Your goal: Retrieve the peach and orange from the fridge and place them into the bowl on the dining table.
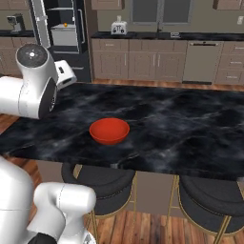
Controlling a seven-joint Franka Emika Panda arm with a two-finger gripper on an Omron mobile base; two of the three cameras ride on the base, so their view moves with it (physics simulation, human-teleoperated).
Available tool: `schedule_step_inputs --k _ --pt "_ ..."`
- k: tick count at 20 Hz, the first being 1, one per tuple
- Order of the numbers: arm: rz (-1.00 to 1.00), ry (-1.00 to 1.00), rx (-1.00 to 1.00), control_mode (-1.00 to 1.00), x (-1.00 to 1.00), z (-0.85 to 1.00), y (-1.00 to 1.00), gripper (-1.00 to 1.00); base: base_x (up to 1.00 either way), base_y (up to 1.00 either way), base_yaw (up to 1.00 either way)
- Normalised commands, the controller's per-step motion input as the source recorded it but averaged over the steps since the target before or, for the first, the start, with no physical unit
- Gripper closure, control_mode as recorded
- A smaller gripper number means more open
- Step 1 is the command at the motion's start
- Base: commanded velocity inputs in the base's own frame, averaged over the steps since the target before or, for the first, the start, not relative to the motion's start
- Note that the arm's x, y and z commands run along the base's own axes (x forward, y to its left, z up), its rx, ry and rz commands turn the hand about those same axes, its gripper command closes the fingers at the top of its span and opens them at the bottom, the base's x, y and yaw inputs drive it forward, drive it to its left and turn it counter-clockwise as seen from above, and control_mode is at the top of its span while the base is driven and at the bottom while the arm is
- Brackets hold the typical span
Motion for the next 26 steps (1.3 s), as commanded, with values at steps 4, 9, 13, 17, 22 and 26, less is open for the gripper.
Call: schedule_step_inputs --k 4,9,13,17,22,26 --pt "-0.12 0.01 -0.08 -1.0 0.48 -0.35 -0.15 1.0 0.0 0.0 0.0" --pt "-0.19 0.09 -0.05 -1.0 0.24 -0.28 -0.21 1.0 0.0 0.0 0.0" --pt "-0.23 0.1 -0.01 -1.0 -0.03 -0.16 -0.23 1.0 0.0 0.0 0.0" --pt "-0.24 0.12 0.0 -1.0 -0.18 -0.06 -0.31 1.0 0.0 0.0 0.0" --pt "-0.15 0.13 0.0 -1.0 -0.15 -0.06 -0.21 1.0 0.0 0.0 0.0" --pt "0.0 0.12 0.02 -1.0 0.0 -0.17 -0.01 1.0 0.0 0.0 0.0"
